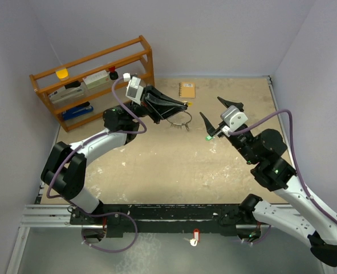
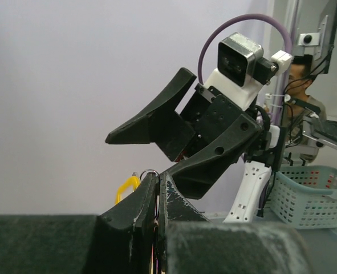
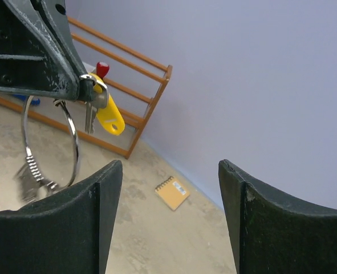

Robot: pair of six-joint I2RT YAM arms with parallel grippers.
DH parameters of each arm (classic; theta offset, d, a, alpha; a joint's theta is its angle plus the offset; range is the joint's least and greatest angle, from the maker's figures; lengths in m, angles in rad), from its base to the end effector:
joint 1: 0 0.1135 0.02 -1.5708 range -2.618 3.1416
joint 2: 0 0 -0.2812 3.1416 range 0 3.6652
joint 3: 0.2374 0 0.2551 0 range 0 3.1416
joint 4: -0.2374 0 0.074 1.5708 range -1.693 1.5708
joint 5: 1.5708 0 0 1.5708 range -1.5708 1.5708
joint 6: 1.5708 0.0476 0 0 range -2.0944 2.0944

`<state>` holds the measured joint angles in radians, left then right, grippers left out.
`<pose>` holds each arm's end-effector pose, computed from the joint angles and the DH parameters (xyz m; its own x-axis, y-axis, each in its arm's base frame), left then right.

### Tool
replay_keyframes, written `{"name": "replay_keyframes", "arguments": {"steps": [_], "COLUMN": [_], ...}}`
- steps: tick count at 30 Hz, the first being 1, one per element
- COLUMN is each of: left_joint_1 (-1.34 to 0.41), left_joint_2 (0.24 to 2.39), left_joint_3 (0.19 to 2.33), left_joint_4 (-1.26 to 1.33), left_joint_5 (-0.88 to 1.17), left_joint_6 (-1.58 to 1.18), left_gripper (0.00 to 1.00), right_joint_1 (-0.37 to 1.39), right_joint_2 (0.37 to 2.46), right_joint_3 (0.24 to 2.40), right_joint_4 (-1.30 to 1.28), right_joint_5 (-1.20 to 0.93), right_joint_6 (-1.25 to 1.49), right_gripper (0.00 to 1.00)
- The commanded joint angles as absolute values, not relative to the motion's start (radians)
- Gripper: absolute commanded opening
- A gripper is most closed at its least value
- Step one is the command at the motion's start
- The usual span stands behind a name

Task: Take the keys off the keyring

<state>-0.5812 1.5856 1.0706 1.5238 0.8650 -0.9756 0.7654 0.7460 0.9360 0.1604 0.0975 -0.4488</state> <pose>0.2521 -0.2089 0.4135 -0.1790 -0.5250 -0.8321 0.9754 -0.2056 -0.0801 0.1183 0.1073 0.4518 0.4936 -0.1246 -0.8607 -0.4544 0.8069 -0.3774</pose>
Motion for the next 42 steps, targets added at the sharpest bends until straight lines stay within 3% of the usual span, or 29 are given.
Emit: {"name": "replay_keyframes", "arguments": {"steps": [1,16,23,26,34,36,42], "left_joint_1": [-0.628,-0.689,-0.717,-0.722,-0.722,-0.722,-0.717], "left_joint_2": [1.561,1.582,1.574,1.572,1.599,1.603,1.617], "left_joint_3": [1.139,1.184,1.195,1.195,1.221,1.224,1.245], "left_joint_4": [1.724,1.724,1.724,1.724,1.723,1.724,1.724], "left_joint_5": [0.878,0.889,0.901,0.894,0.878,0.877,0.888], "left_joint_6": [-1.057,-1.089,-1.088,-1.086,-1.088,-1.086,-1.086], "left_gripper": [0.00,0.00,0.00,0.00,0.00,0.00,0.00], "right_joint_1": [0.766,0.766,0.767,0.766,0.765,0.766,0.766], "right_joint_2": [0.731,0.712,0.750,0.760,0.783,0.785,0.787], "right_joint_3": [0.991,1.065,1.076,1.081,1.088,1.094,1.130], "right_joint_4": [0.215,0.130,0.135,0.133,0.113,0.101,0.025], "right_joint_5": [0.038,-0.169,-0.179,-0.187,-0.222,-0.233,-0.249], "right_joint_6": [-0.503,-0.486,-0.483,-0.482,-0.472,-0.473,-0.489], "right_gripper": [0.71,0.71,0.66,0.60,0.27,0.28,0.49]}}
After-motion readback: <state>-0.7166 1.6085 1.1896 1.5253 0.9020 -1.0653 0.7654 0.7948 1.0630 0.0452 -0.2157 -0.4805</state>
